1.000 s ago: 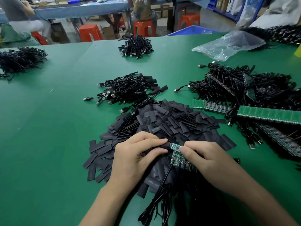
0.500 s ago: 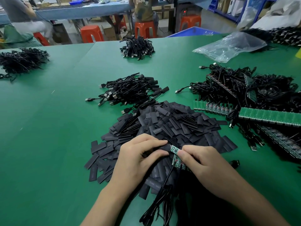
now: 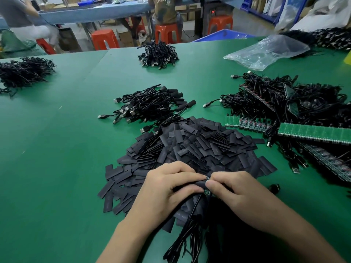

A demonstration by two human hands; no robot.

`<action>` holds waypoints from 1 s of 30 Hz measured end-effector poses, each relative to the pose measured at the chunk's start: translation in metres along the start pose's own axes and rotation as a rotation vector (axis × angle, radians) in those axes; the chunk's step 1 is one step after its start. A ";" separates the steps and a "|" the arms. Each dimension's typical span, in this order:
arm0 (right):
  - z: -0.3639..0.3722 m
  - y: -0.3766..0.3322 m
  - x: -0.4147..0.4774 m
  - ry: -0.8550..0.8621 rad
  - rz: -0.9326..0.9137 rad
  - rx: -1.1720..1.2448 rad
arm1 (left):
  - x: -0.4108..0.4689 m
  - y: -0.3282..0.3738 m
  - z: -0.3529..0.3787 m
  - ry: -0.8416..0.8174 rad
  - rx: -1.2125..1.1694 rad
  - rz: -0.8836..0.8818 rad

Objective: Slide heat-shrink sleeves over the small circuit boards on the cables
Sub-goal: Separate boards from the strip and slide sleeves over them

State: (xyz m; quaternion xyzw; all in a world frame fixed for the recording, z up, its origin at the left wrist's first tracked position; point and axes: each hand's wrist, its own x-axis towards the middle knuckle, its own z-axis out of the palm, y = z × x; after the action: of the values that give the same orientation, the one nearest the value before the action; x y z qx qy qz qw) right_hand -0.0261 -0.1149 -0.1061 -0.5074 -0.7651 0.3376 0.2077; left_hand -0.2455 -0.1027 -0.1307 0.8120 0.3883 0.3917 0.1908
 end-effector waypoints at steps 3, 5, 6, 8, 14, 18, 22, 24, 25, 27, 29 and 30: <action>-0.002 -0.001 -0.001 0.009 -0.018 0.060 | 0.001 0.002 -0.001 0.038 -0.008 -0.013; -0.006 -0.002 -0.001 0.034 -0.023 0.169 | 0.002 0.003 -0.002 0.083 -0.014 -0.032; -0.008 -0.002 -0.001 0.051 -0.025 0.201 | 0.002 0.003 -0.003 0.099 -0.019 -0.039; -0.010 -0.002 -0.001 0.069 -0.026 0.212 | 0.001 0.004 -0.003 0.111 -0.029 -0.041; -0.008 -0.003 0.000 0.084 -0.012 0.190 | 0.000 0.003 0.001 0.122 -0.024 -0.008; -0.006 -0.004 0.000 0.076 -0.011 0.191 | -0.002 0.003 0.004 0.104 -0.010 0.022; -0.005 -0.005 -0.001 0.087 -0.011 0.204 | -0.001 0.004 0.005 0.104 -0.002 0.028; -0.005 -0.007 0.000 0.101 -0.012 0.223 | 0.000 0.005 0.004 0.125 0.009 0.027; -0.006 -0.008 0.000 0.114 -0.010 0.244 | 0.000 0.005 0.003 0.137 0.009 0.023; -0.007 -0.008 0.000 0.142 -0.003 0.277 | 0.001 0.006 0.002 0.157 0.004 0.011; -0.007 -0.008 0.000 0.153 -0.001 0.288 | 0.001 0.006 0.002 0.165 0.006 0.006; -0.007 -0.008 0.000 0.150 -0.001 0.293 | 0.001 0.007 0.002 0.164 0.008 0.007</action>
State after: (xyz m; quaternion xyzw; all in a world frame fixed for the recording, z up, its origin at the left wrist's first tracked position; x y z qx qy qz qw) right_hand -0.0261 -0.1150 -0.0954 -0.4951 -0.6903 0.4066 0.3361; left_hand -0.2407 -0.1063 -0.1275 0.7794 0.4012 0.4561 0.1537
